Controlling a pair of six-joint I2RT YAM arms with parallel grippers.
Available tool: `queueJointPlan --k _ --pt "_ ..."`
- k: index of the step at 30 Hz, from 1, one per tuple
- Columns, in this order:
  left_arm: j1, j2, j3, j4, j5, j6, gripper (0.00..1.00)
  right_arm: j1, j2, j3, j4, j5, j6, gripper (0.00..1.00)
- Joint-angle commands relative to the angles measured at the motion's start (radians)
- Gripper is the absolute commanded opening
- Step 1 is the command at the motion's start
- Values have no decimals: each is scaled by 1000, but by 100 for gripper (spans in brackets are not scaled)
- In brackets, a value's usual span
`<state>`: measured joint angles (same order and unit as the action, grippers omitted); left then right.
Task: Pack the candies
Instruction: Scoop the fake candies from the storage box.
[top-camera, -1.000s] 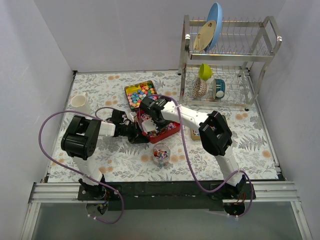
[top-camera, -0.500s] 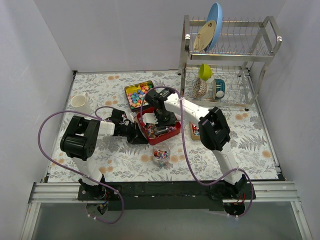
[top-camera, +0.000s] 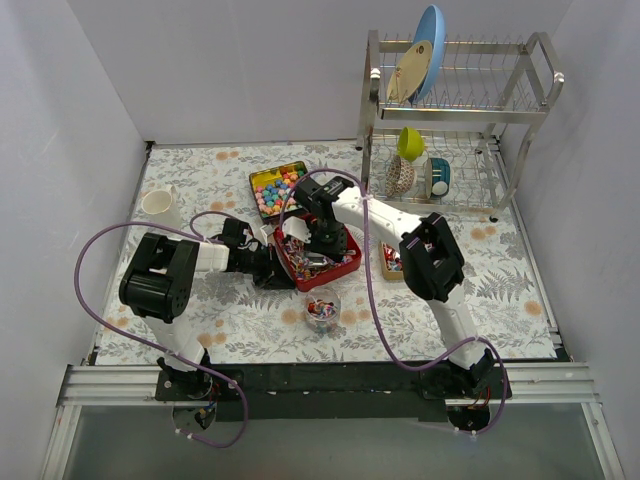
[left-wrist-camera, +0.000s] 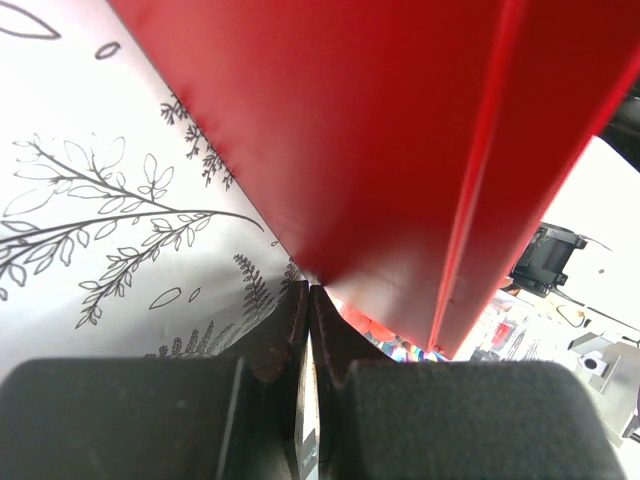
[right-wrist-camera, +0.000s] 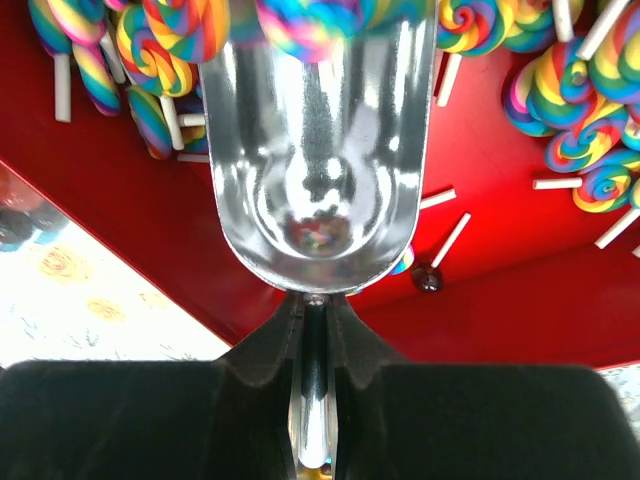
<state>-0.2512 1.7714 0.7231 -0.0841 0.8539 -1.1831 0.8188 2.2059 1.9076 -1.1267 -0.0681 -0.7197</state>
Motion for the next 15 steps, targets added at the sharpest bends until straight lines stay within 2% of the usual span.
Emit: queueJointPlan --k 1,6,15 --pt "-16 -40 6 18 27 27 0 29 20 8 93 -220 66 1" --pt "-16 -35 19 11 27 34 0 29 64 48 107 -246 78 1" --pt "-16 -53 13 -14 46 60 0 -62 19 61 21 -504 23 1"
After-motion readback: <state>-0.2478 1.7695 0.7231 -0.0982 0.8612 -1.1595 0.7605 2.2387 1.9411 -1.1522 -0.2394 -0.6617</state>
